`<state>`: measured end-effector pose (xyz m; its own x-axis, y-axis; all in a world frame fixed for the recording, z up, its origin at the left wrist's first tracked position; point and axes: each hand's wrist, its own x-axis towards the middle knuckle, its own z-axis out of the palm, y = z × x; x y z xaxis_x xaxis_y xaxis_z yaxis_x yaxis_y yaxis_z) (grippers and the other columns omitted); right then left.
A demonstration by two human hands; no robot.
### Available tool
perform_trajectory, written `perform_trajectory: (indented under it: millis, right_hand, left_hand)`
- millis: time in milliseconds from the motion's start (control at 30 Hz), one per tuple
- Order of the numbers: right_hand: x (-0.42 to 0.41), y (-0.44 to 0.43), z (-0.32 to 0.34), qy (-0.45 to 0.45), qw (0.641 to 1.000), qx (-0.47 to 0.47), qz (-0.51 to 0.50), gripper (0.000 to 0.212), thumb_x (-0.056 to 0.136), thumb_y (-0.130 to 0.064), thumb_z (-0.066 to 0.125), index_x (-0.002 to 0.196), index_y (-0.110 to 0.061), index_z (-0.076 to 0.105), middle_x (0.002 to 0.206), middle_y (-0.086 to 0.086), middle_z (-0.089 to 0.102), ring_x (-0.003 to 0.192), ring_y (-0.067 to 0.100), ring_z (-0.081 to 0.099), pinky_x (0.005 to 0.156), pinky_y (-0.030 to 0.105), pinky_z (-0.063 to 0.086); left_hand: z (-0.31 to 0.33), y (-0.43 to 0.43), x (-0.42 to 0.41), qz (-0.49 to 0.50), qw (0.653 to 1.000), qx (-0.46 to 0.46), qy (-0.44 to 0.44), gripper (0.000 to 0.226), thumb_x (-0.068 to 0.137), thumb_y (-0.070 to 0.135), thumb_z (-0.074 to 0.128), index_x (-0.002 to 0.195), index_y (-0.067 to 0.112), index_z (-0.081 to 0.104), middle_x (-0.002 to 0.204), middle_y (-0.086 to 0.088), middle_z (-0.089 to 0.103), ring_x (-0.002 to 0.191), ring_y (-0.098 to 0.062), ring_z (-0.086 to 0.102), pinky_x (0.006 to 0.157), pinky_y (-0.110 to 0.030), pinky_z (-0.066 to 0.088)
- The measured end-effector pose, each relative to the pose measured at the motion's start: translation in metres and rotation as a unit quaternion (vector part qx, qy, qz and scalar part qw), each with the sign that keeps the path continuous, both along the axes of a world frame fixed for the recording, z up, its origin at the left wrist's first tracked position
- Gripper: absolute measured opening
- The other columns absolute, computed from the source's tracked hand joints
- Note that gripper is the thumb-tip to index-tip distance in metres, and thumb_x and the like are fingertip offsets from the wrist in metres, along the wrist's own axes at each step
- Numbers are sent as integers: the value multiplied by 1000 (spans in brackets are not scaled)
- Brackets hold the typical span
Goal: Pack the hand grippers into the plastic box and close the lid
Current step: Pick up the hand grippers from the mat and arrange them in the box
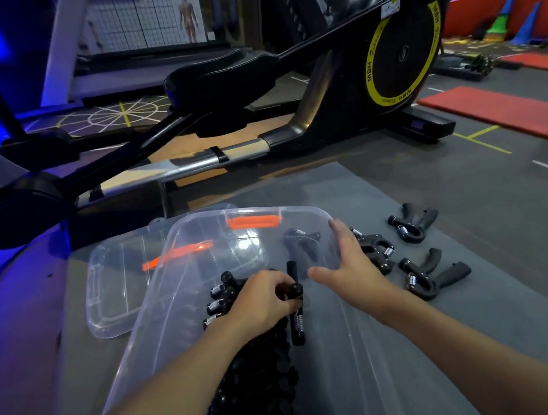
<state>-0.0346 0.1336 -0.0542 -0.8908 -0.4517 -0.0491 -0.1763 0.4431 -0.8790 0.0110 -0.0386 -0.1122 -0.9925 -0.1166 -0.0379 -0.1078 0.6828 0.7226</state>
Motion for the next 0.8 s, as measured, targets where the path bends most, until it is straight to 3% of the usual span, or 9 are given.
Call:
perform_trajectory:
  millis: [133, 200, 367, 500, 700, 800]
  right_hand:
    - [0, 4, -2, -34, 999, -29, -6, 95, 83, -16, 69, 154, -26, 6, 156, -12, 22, 142, 3, 23, 112, 23, 24]
    - [0, 3, -2, -33, 999, -37, -3, 95, 83, -14, 68, 154, -25, 7, 157, -12, 23, 141, 2, 24, 113, 23, 24]
    - [1, 2, 0, -27, 999, -33, -11, 92, 84, -16, 67, 154, -26, 8, 157, -10, 24, 140, 3, 26, 111, 22, 24]
    - [3, 2, 1, -31, 999, -40, -17, 91, 85, -16, 67, 154, -26, 9, 155, -10, 26, 134, 0, 30, 105, 19, 26]
    - [3, 2, -1, -44, 997, -61, -21, 91, 84, -15, 67, 154, -28, 11, 154, -10, 30, 137, 3, 34, 112, 25, 30]
    - [5, 4, 1, -57, 993, -105, -16, 78, 90, -16, 64, 153, -25, 18, 151, -16, 32, 132, -3, 37, 111, 24, 31]
  left_hand:
    - [-9, 1, -5, -53, 977, -206, -10, 32, 70, 48, 74, 97, 32, 68, 105, 13, 60, 105, -11, 53, 92, -33, 36]
    - [-13, 3, -5, -80, 966, -246, -4, 36, 67, 51, 72, 97, 33, 65, 113, 15, 50, 115, -10, 42, 93, -33, 26]
    - [-15, -5, -1, -88, 965, -248, 10, 33, 66, 47, 71, 94, 31, 62, 126, 15, 43, 129, -9, 29, 91, -30, 14]
    - [-17, -10, 5, -73, 963, -258, 10, 30, 67, 43, 70, 93, 32, 61, 136, 10, 37, 136, -15, 23, 99, -35, 16]
    - [-15, -10, 8, -79, 970, -229, -7, 36, 70, 40, 72, 104, 35, 62, 144, 7, 31, 140, -16, 17, 106, -37, 16]
    - [-14, -10, 8, -83, 972, -218, -20, 43, 70, 44, 74, 110, 36, 61, 147, 6, 29, 141, -16, 15, 109, -39, 15]
